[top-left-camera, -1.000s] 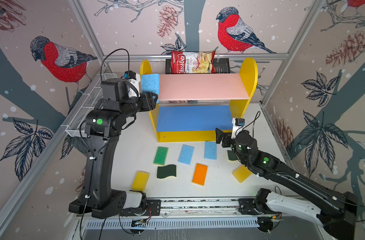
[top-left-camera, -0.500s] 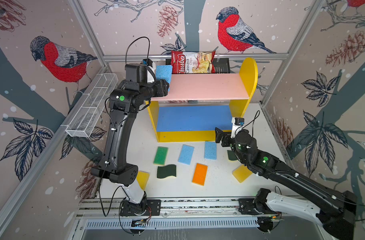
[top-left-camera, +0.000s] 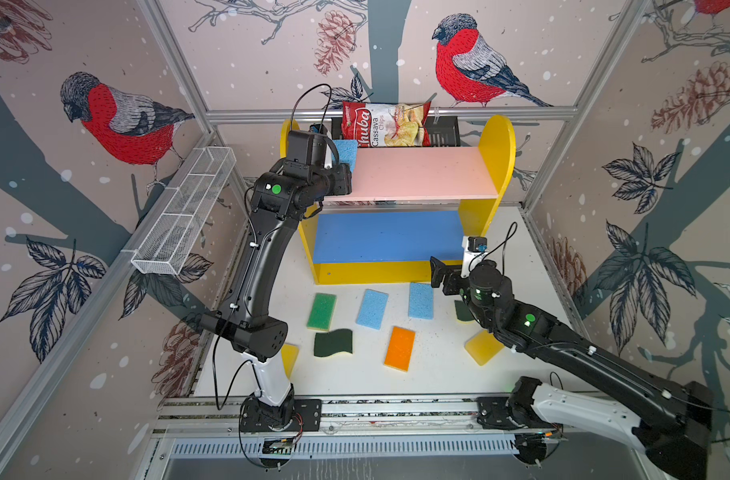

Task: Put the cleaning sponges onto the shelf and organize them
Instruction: 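Move the held light blue sponge over the pink upper shelf with the left gripper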

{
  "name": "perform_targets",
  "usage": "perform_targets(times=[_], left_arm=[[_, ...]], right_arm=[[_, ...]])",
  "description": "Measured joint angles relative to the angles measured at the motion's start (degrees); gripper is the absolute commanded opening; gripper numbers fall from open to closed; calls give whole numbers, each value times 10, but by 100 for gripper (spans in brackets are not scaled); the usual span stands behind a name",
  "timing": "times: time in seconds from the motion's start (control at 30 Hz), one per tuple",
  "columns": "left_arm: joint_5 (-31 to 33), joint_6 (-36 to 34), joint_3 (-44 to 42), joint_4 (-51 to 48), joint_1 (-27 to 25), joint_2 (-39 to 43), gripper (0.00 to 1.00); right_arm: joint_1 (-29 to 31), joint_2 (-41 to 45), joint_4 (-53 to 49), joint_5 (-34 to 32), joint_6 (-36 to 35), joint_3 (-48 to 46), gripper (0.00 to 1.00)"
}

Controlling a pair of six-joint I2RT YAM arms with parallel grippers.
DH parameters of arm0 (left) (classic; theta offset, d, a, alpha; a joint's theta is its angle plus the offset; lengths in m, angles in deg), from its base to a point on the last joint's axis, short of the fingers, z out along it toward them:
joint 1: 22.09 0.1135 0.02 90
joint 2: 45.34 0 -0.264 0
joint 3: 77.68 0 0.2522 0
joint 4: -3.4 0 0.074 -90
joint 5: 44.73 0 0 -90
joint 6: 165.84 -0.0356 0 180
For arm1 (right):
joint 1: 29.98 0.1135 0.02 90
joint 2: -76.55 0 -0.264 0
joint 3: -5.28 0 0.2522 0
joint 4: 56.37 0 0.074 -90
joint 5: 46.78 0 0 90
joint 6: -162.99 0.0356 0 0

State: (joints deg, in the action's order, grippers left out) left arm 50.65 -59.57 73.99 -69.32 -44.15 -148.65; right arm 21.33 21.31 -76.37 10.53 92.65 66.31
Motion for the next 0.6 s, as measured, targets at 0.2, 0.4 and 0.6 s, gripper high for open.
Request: perform_targets(times=[0.2, 0.4, 0.6], left_arm=[[42, 12, 0, 14, -9, -12, 65], [83, 30, 2, 29, -20, -23, 67], [101, 39, 5, 40, -24, -32, 73]], right_arm=[[-6, 5, 1, 1, -4, -5, 100], [-14, 21, 1, 2, -7, -18, 100], [-21, 27, 1, 7, -14, -20, 100]])
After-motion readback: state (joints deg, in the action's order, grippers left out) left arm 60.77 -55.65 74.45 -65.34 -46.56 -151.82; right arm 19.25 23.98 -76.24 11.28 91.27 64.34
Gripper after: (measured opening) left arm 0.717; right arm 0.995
